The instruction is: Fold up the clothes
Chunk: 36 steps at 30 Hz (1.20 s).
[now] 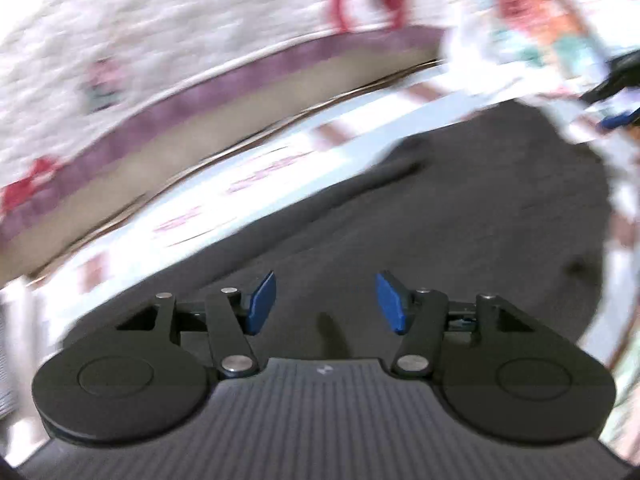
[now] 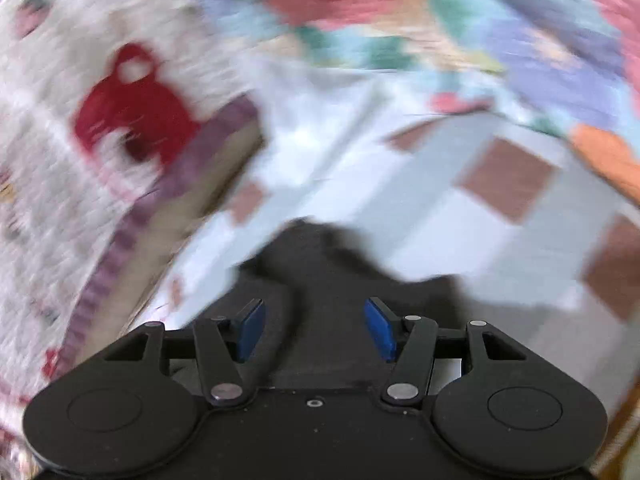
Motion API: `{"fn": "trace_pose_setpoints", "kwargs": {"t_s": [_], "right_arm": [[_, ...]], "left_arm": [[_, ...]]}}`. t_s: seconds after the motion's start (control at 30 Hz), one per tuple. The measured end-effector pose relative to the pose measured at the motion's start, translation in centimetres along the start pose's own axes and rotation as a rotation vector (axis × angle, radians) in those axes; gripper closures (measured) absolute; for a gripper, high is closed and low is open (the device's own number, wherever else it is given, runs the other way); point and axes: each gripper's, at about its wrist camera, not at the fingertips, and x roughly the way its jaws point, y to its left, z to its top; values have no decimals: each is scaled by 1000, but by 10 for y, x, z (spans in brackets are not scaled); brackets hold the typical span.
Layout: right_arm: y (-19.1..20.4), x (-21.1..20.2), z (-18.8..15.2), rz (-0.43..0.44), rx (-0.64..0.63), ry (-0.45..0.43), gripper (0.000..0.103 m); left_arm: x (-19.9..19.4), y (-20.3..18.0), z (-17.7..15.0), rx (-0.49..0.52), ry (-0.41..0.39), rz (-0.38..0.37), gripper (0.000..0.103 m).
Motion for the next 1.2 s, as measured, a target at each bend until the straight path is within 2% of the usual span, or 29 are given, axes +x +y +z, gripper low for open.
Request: {"fn": "trace_pose_setpoints", "kwargs": {"t_s": [0.03,0.13,0.23,0.37,0.43,0.5,0.63,0.67,0.73,0.83,0.97,1.03,1.07,1.13,1.2], "right_arm": [[-7,2,-1,-16,32,5,42],[-21,6,-11,13,103,27,42],[-35,14,-25,11,171,61,42],[-32,17,-41,33,134,103,42],[-22,26,-57,102,94,192,45],[-22,35,-63,130,127,211,49],[-27,46,-57,187,215,90,48],[-26,50,-55,220,223,50,57],[-12,54,-51,270,134,-25,77],[10,58,-49,304,8,-58,93],[32,55,-47,368,-101,-87,95],[60,43,-56,474,-210,-82,95],[77,36,-62,533,-271,-78,95],[109,22,-74,650,-394,-69,95],[144,15,-91,751,-519,-34,95]], "left_arm": [[10,-14,3,5,-7,-48,48],[48,-50,11,29,11,-139,48],[72,-73,17,20,53,-164,48],[86,-81,17,-26,89,-192,48],[89,-76,17,-33,92,-195,48],[91,-70,15,-56,93,-194,48],[93,-65,11,-75,108,-178,47],[93,-66,10,-59,106,-168,47],[93,-69,9,-55,102,-157,45],[92,-69,9,-84,103,-160,44],[87,-63,10,-140,116,-176,46],[78,-60,12,-141,134,-89,53],[70,-54,13,-166,132,-73,54],[44,-29,11,-274,93,-101,53],[17,4,5,-383,45,-58,54]]}}
